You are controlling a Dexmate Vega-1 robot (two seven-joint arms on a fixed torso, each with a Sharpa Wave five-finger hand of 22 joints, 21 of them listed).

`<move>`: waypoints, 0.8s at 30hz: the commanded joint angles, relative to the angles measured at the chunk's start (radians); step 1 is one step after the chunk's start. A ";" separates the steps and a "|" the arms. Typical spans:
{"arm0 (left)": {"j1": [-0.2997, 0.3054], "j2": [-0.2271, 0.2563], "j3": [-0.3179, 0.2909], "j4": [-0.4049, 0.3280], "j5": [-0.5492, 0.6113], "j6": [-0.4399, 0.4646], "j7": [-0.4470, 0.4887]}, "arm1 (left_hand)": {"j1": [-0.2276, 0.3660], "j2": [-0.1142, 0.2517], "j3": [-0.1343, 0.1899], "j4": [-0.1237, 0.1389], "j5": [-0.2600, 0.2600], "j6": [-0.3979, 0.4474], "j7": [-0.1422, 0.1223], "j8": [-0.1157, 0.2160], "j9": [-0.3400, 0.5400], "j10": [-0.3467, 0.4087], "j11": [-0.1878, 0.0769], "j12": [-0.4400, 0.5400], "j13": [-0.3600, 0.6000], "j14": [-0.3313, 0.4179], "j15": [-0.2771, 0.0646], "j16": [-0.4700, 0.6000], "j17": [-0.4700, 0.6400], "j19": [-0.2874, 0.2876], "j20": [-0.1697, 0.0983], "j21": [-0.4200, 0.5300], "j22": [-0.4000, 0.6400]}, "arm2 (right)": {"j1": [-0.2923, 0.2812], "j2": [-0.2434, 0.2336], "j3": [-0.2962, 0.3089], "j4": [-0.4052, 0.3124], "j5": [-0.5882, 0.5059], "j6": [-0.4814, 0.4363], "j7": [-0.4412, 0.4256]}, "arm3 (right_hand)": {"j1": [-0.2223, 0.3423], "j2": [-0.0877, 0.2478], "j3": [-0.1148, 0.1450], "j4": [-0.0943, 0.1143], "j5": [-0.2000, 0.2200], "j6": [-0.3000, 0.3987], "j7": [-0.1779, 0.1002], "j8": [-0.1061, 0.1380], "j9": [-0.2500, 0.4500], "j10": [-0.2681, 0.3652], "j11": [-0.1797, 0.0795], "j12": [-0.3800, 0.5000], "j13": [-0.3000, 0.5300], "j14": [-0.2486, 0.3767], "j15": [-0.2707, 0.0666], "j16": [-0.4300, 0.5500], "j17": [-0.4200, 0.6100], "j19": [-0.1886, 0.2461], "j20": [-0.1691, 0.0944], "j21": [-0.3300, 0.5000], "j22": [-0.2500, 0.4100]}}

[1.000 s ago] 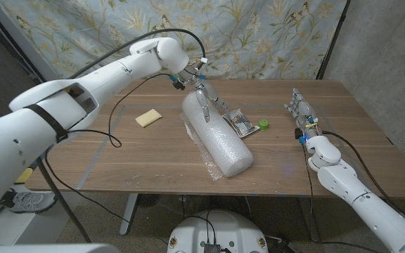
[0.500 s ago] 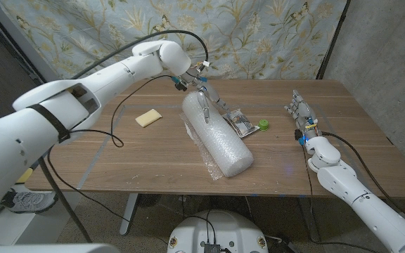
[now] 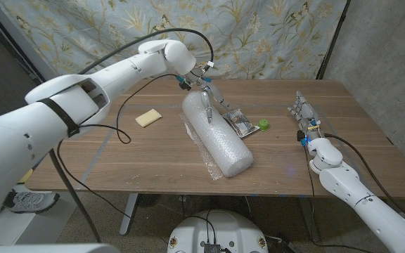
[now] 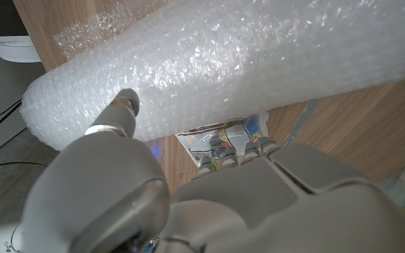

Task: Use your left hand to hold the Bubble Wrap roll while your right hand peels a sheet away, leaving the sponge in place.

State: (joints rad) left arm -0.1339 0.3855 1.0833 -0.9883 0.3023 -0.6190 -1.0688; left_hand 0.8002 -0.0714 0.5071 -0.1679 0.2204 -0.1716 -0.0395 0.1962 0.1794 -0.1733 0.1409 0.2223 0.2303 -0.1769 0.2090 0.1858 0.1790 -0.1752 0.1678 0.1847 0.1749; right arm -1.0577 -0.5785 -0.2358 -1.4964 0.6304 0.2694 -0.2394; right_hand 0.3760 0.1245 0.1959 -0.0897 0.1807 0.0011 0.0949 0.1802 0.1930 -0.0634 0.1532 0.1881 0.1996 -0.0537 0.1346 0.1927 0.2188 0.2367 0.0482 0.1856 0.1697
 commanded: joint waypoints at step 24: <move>-0.092 -0.186 0.106 0.314 -0.005 -0.159 -0.032 | 0.026 -0.005 -0.011 0.005 -0.007 -0.448 -0.014 -0.003 0.002 -0.357 0.001 0.005 0.005 -0.252 0.008 -0.002 0.006 -0.097 0.007 -0.001 0.002 | -0.016 -0.013 0.022 -0.018 0.008 -0.042 -0.041 | -0.012 0.002 0.004 -0.009 0.002 -0.040 0.002 0.005 0.006 -0.037 0.009 -0.001 0.003 -0.027 0.010 0.003 -0.001 -0.025 0.001 0.001 0.004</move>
State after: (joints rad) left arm -0.1881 0.2731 1.1541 -0.8108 0.2947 -0.7054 -1.1074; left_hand 0.8136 -0.0738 0.5032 -0.1639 0.2127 -0.1740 -0.0453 0.1921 0.1792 -0.1733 0.1410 0.2223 0.2300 -0.1769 0.2089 0.1858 0.1789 -0.1752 0.1678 0.1849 0.1748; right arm -1.0703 -0.5903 -0.2194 -1.5130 0.6346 0.2403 -0.2659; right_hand 0.3723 0.1283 0.1989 -0.0926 0.1807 -0.0345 0.0947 0.1802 0.1929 -0.0957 0.1569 0.1881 0.1996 -0.0731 0.1433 0.1928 0.2188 0.2165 0.0498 0.1856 0.1698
